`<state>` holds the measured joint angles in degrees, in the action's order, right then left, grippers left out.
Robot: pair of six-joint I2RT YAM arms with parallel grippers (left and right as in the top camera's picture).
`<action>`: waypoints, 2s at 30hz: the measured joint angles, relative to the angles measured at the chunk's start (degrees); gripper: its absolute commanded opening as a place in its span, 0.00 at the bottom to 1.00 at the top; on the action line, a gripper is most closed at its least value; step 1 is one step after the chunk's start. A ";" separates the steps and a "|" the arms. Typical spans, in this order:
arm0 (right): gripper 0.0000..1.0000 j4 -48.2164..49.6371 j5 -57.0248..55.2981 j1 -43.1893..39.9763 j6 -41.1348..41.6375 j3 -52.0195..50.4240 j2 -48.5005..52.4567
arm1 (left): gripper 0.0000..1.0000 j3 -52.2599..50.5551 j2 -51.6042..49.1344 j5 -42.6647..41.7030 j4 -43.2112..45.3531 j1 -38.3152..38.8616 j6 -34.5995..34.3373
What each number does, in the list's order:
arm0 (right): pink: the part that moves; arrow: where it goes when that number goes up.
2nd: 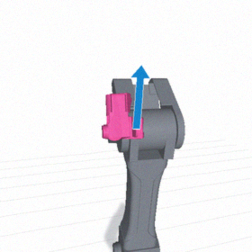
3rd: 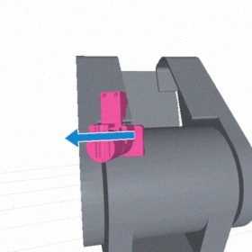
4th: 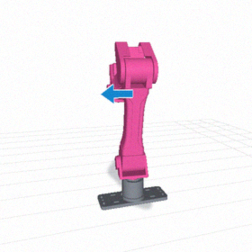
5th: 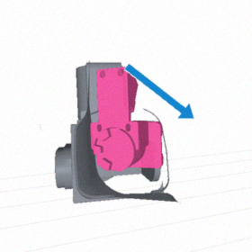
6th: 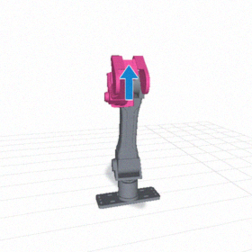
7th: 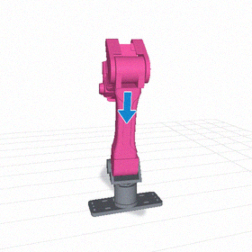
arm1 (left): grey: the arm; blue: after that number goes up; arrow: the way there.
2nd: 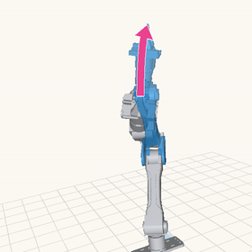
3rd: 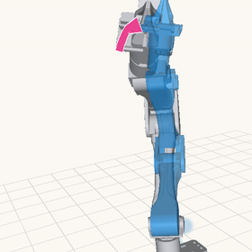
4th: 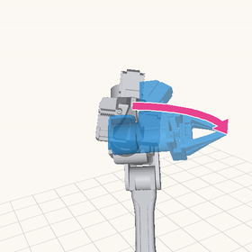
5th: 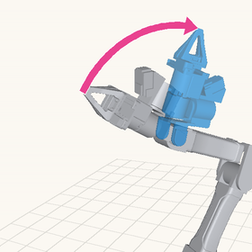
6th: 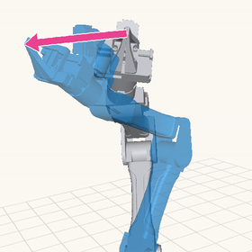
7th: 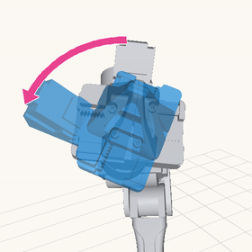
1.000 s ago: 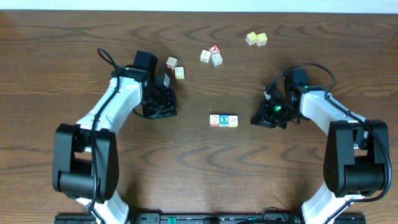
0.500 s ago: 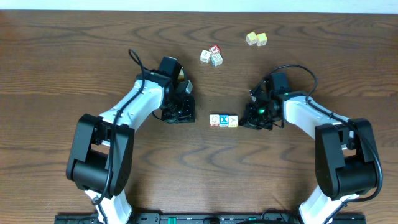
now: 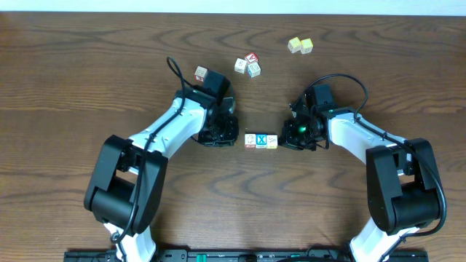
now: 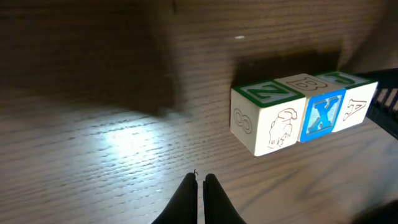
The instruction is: Lift 3 blocks
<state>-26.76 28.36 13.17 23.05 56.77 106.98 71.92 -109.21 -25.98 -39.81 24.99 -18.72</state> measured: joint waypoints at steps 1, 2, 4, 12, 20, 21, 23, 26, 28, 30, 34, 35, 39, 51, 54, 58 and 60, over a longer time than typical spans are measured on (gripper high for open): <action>0.01 -0.15 -0.15 0.00 0.00 0.04 0.00 | 0.07 0.00 -0.20 0.11 0.22 0.31 -0.48; 0.01 -0.68 -0.55 0.00 0.02 0.22 0.00 | 0.07 0.00 -0.55 0.31 0.42 0.55 -0.85; 0.01 -2.12 -1.22 0.00 -0.02 0.68 0.00 | 0.07 0.00 -1.33 0.50 0.70 0.81 -1.18; 0.01 -10.56 -7.45 -0.02 -0.13 4.15 0.00 | 0.07 -0.02 -2.49 0.70 2.12 0.94 -1.18; 0.01 -9.70 -4.94 0.00 -1.31 4.59 0.00 | 0.07 -0.02 -2.49 -1.09 2.99 1.05 -0.79; 0.01 -9.68 -4.61 -0.02 -1.38 4.59 0.00 | 0.07 -0.02 -2.49 -1.14 3.04 1.07 -0.76; 0.01 -9.57 -4.17 0.00 -1.40 4.59 0.00 | 0.07 -0.02 -2.49 -1.20 3.67 1.14 -0.74; 0.01 -9.55 -3.67 0.04 -1.42 4.61 0.00 | 0.07 0.00 -2.49 -1.36 4.37 1.22 -0.74; 0.01 -9.55 -3.54 0.28 -1.62 4.61 0.00 | 0.07 -0.02 -2.49 -1.33 4.55 1.29 -0.74; 0.01 -9.38 -3.41 0.66 -1.79 4.61 0.00 | 0.07 -0.02 -2.49 -1.33 4.70 1.33 -0.76; 0.01 -8.48 -3.23 1.05 -2.10 4.61 0.00 | 0.07 -0.02 -2.49 -1.33 4.76 1.38 -0.74; 0.01 -8.31 -3.21 1.16 -2.25 4.63 0.00 | 0.07 -0.02 -2.49 -1.33 4.76 1.38 -0.74; 0.01 -8.13 -3.04 1.44 -2.69 4.63 0.00 | 0.07 -0.02 -2.49 -1.33 4.76 1.38 -0.74; 0.01 -7.85 -3.04 1.77 -2.95 4.63 0.00 | 0.07 -0.02 -2.80 -1.33 4.79 1.51 -0.76; 0.01 -7.56 -3.06 2.01 -2.97 4.63 0.00 | 0.07 -0.02 -2.86 -1.31 4.81 1.97 -0.74; 0.01 -7.19 -3.08 2.36 -2.99 4.63 0.00 | 0.07 -0.02 -2.86 -1.29 5.46 2.84 -0.76; 0.01 -7.21 -3.13 2.36 -3.06 4.63 0.00 | 0.07 -0.02 -2.86 -1.29 5.51 2.97 -0.79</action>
<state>-33.98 25.23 15.53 19.99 61.41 106.98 71.90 -112.07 -27.27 -34.30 27.97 -19.51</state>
